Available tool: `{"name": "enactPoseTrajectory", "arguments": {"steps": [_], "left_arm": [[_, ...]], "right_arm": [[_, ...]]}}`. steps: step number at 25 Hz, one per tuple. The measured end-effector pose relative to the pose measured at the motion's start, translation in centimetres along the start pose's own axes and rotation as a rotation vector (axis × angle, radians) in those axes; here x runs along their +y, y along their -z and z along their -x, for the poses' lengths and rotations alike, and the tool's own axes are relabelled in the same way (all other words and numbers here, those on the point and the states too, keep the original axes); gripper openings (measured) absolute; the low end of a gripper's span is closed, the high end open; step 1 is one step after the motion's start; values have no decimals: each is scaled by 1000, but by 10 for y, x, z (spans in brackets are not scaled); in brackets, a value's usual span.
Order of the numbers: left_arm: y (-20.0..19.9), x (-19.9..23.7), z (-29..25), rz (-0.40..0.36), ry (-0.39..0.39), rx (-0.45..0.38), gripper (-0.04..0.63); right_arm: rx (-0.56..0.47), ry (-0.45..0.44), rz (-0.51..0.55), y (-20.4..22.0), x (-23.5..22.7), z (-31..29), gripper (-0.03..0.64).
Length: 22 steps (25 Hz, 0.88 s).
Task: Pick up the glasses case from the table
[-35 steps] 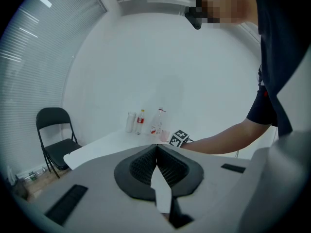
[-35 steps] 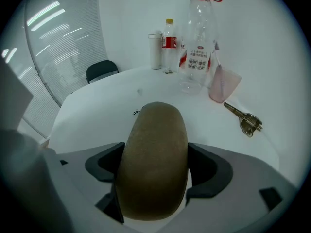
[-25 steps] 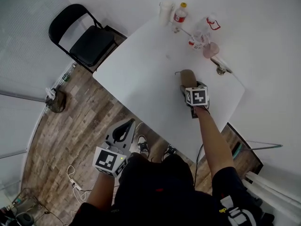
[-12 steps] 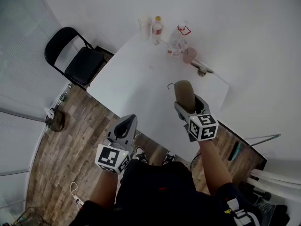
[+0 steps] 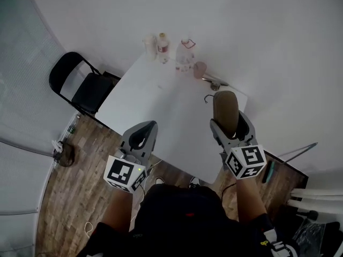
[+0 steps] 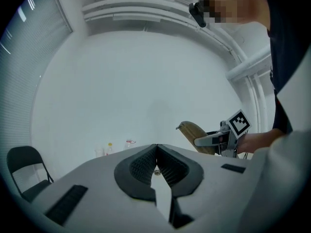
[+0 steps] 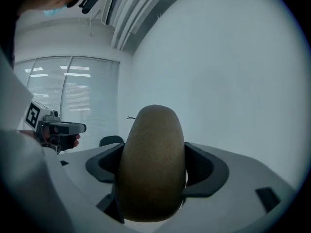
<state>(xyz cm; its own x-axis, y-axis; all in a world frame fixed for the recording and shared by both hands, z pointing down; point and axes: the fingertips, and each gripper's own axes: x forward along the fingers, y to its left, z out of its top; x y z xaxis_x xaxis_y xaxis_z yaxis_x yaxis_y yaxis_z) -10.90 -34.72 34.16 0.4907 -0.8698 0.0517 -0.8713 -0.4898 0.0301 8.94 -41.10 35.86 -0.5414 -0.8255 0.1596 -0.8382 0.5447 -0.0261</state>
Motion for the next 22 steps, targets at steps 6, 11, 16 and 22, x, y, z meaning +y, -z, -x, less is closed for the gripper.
{"name": "enactPoseTrajectory", "arguments": {"steps": [6, 11, 16, 22], "left_arm": [[-18, -25, -20, 19, 67, -39, 20], [-24, -31, -26, 12, 80, -43, 20], [-26, -33, -25, 1, 80, -41, 20], [-24, -35, -23, -3, 85, -40, 20]], "right_arm": [[-75, 29, 44, -20, -12, 29, 382], [-104, 22, 52, -29, -14, 40, 382], [-102, -2, 84, -27, -4, 42, 382], [-113, -10, 94, -30, -2, 42, 382]]}}
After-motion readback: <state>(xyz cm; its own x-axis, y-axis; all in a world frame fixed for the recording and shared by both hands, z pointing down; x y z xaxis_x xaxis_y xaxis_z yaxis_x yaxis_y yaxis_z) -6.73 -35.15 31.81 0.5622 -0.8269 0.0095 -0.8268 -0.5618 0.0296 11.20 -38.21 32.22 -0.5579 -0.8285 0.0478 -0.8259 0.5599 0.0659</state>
